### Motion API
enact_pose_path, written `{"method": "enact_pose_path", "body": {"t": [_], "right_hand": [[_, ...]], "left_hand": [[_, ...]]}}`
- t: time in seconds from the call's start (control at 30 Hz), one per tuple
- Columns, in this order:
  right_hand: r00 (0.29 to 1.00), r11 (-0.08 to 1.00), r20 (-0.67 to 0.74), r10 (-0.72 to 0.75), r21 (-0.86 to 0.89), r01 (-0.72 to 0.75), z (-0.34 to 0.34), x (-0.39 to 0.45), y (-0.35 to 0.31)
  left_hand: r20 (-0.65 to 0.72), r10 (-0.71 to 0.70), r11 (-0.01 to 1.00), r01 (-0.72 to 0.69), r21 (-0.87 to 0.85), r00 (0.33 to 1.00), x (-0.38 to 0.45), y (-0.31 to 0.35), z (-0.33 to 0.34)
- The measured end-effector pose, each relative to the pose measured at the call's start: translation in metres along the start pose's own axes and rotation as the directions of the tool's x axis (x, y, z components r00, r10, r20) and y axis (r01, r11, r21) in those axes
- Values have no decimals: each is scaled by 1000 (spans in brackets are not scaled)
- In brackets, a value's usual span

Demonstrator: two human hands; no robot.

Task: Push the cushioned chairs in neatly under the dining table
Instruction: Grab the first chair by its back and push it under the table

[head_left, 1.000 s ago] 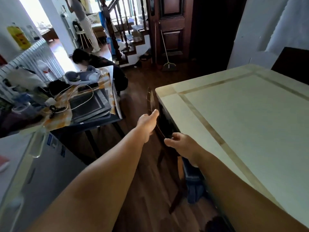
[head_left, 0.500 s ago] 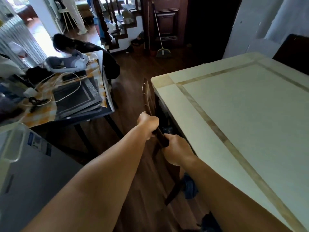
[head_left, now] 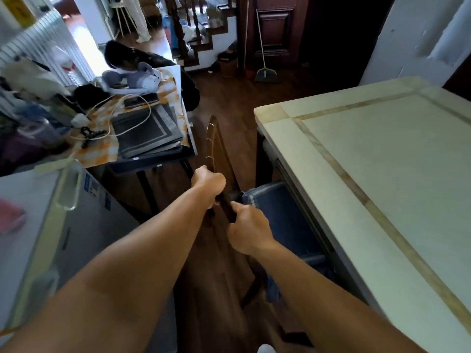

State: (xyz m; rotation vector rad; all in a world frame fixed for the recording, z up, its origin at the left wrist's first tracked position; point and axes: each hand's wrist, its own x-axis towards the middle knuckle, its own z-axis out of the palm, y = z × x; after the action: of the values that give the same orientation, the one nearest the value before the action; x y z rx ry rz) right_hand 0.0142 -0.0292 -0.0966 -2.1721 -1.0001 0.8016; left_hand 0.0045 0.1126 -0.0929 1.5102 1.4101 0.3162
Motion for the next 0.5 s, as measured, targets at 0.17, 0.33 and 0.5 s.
{"method": "enact_pose_path", "body": {"t": [0.17,0.33,0.5], "right_hand": [[996,998,64,-63,24,61,51,-13,-38],[981,994,161,-107,38,102,100,-29,-76],[961,988,240,-134,102,113,137,-44,-103]], "left_hand": [[-66,3,1000,-3,-2,998,-2,-33,-62],[-152,-16,1000,15,-8,988,-6,-72,-124],[-196,-28,999,23,-28,980,-10,-102,-172]]}}
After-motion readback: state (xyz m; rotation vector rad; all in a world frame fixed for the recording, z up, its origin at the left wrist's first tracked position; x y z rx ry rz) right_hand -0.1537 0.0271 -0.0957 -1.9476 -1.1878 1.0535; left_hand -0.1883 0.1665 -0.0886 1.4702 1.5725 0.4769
